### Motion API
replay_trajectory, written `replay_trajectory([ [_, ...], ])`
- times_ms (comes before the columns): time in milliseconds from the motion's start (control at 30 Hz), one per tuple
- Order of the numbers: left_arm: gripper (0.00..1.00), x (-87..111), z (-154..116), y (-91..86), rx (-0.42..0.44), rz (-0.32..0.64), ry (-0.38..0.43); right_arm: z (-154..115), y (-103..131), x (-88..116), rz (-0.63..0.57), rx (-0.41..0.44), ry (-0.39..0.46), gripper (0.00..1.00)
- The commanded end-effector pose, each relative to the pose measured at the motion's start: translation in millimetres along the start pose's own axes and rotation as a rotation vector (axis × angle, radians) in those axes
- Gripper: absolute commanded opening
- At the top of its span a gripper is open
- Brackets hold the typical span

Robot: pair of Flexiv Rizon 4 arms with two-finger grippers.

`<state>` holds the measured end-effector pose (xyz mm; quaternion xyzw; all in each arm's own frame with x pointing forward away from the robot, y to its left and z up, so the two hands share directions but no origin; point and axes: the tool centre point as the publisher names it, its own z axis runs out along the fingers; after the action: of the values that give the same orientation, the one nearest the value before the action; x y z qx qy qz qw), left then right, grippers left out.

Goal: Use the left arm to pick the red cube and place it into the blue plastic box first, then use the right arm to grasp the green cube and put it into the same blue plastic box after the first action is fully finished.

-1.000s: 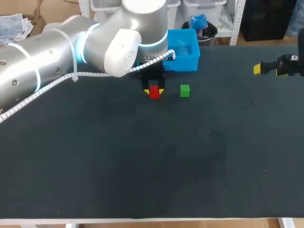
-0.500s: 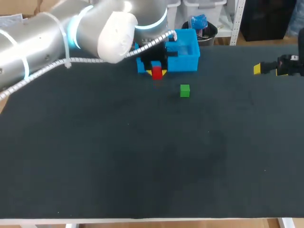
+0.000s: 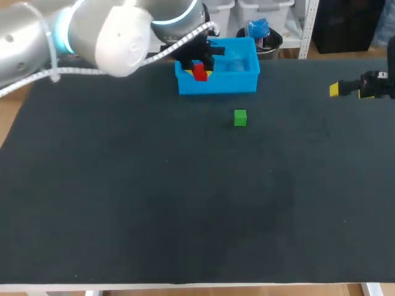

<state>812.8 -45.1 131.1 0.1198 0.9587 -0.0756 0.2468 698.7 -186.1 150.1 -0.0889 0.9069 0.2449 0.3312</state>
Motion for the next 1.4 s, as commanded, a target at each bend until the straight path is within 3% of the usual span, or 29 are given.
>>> replay_trajectory([
  [33, 0.0, 14.1, -12.9, 10.6, 0.052, 0.04, -0.106, 0.4, 0.3, -0.3, 0.0, 0.003, 0.001, 1.0],
  [300, 0.0, 15.9, -20.6, 8.2, 0.136, 0.154, -0.176, 0.4, 0.3, -0.3, 0.0, 0.003, 0.001, 1.0],
  [967, 0.0, 15.9, -20.6, 8.2, 0.136, 0.154, -0.176, 0.4, 0.3, -0.3, 0.0, 0.003, 0.001, 1.0],
  [1400, 0.0, -40.3, 25.4, 23.5, 0.192, 0.189, -0.215, 0.4, 0.3, -0.3, 0.0, 0.003, 0.001, 1.0],
])
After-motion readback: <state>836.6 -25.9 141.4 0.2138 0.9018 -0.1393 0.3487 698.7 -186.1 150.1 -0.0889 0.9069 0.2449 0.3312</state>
